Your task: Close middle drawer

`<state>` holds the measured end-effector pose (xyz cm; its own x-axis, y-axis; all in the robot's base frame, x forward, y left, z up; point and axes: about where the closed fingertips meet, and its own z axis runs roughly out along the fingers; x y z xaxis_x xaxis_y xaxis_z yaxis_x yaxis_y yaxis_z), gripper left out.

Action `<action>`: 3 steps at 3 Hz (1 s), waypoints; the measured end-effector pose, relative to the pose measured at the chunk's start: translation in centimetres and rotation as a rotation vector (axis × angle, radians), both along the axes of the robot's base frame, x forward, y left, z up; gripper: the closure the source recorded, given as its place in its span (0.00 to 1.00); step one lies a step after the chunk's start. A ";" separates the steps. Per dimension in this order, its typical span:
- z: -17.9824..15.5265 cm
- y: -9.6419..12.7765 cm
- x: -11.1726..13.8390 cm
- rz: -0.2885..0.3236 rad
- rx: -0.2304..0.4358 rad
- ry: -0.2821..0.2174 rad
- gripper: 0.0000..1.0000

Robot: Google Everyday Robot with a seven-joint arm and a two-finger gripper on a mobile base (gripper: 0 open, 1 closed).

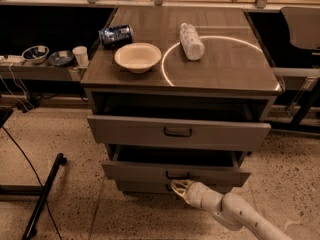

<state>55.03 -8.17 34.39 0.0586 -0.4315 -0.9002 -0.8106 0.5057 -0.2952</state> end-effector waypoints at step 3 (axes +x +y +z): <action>0.1 0.7 4.9 0.041 0.106 0.003 1.00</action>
Offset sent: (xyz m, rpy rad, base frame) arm 0.0617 0.0011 0.0009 0.1365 0.0007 0.0363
